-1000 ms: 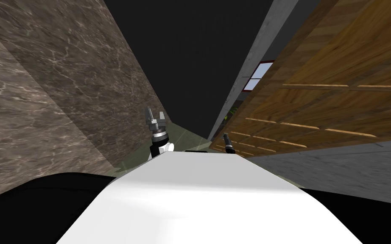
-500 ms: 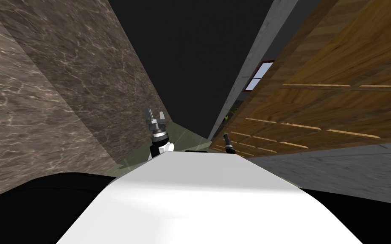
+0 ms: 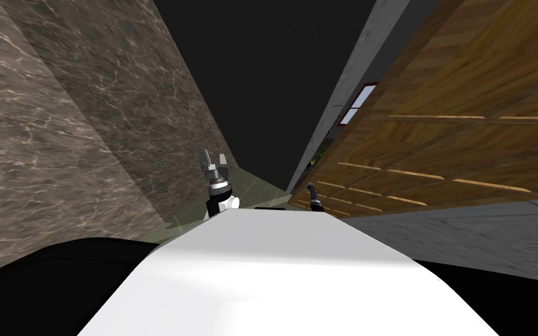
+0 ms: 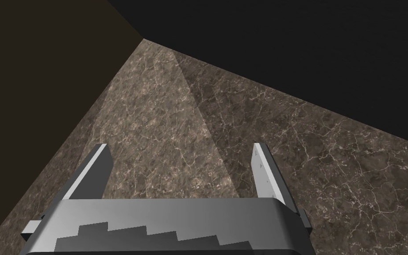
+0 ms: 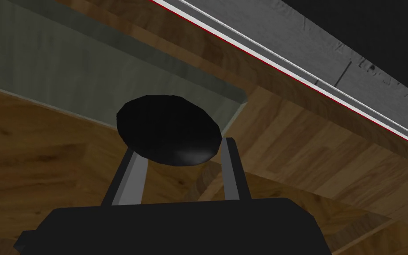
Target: Pull the door open
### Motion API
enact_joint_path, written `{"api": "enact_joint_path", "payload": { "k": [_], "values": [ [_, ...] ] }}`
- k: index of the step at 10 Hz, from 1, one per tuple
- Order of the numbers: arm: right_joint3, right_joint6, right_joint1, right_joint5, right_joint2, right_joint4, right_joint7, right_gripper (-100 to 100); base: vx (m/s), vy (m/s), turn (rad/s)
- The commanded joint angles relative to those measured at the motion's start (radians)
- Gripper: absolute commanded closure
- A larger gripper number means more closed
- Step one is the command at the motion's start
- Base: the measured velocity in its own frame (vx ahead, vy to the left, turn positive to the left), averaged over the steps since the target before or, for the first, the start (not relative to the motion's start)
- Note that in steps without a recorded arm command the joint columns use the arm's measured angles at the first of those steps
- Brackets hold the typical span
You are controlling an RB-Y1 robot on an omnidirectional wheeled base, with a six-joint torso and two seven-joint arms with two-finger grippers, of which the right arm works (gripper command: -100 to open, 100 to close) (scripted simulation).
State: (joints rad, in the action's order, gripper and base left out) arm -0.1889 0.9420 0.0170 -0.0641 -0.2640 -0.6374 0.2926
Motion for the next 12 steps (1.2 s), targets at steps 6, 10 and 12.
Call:
{"api": "enact_joint_path", "payload": {
  "k": [6,10,12],
  "values": [
    [0.039,-0.002,0.01,-0.063,-0.003,-0.02,-0.172,100,-0.028,-0.012,0.039],
    [0.056,-0.004,0.016,-0.094,-0.006,-0.029,-0.257,100,-0.03,-0.015,0.041],
    [0.065,-0.005,0.019,-0.11,-0.008,-0.033,-0.298,100,-0.022,-0.012,0.042]
  ]
}}
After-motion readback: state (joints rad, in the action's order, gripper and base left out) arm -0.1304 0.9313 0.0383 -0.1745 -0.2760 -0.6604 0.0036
